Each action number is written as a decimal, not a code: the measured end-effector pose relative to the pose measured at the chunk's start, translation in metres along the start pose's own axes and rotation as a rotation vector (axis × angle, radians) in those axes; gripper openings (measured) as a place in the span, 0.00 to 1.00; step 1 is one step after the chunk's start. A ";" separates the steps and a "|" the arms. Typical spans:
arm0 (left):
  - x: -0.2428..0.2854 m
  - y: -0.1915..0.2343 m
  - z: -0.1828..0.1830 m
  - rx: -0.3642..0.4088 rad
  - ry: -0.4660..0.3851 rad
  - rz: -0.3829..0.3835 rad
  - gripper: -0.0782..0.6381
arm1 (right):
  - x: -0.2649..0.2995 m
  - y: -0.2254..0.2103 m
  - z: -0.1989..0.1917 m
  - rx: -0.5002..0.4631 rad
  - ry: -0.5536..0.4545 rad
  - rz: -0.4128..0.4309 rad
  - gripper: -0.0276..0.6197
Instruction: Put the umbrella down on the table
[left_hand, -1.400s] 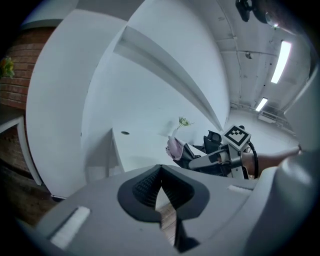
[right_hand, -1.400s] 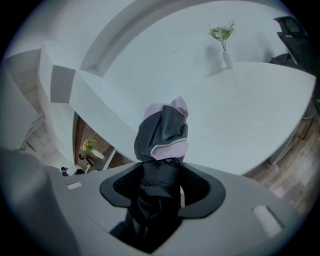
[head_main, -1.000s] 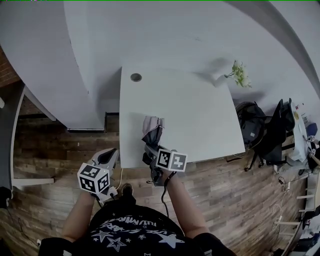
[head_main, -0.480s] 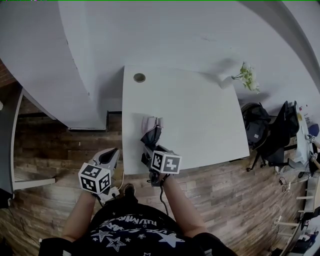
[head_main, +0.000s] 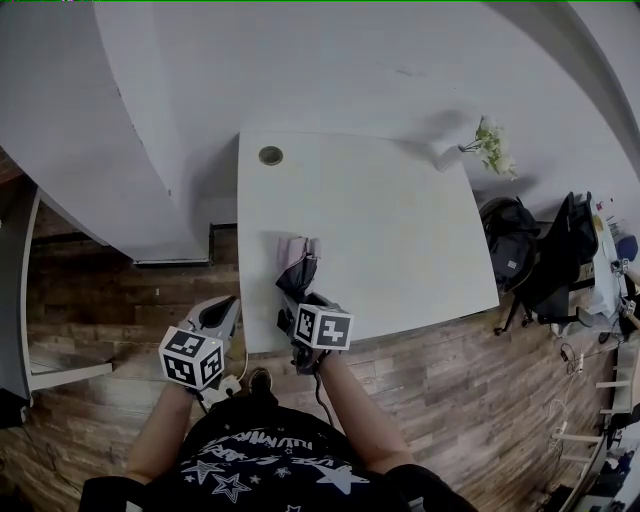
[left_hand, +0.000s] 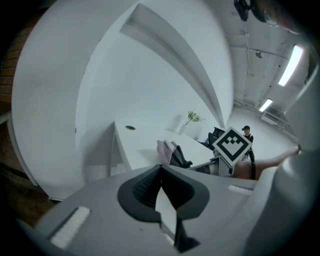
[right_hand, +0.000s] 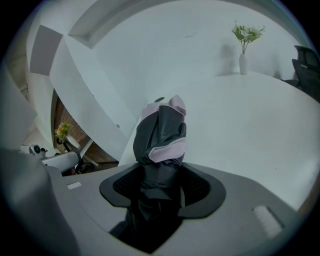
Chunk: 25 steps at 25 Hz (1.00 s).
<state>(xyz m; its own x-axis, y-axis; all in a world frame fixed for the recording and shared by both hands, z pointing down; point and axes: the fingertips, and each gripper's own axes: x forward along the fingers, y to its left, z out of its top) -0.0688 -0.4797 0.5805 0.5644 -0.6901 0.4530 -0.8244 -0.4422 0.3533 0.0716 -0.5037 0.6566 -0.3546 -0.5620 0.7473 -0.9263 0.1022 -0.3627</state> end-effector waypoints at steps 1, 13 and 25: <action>0.000 -0.001 0.000 0.000 0.001 -0.001 0.11 | 0.000 0.000 0.000 -0.001 -0.002 -0.002 0.43; -0.002 -0.009 -0.004 0.019 0.000 -0.020 0.12 | -0.016 0.002 0.007 -0.055 -0.080 0.000 0.48; -0.043 -0.048 -0.002 0.048 -0.067 0.001 0.11 | -0.101 -0.010 0.016 -0.007 -0.283 0.019 0.30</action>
<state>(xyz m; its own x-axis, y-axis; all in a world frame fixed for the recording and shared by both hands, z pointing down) -0.0539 -0.4278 0.5456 0.5609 -0.7267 0.3965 -0.8268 -0.4677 0.3125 0.1189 -0.4611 0.5754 -0.3228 -0.7669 0.5546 -0.9211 0.1198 -0.3704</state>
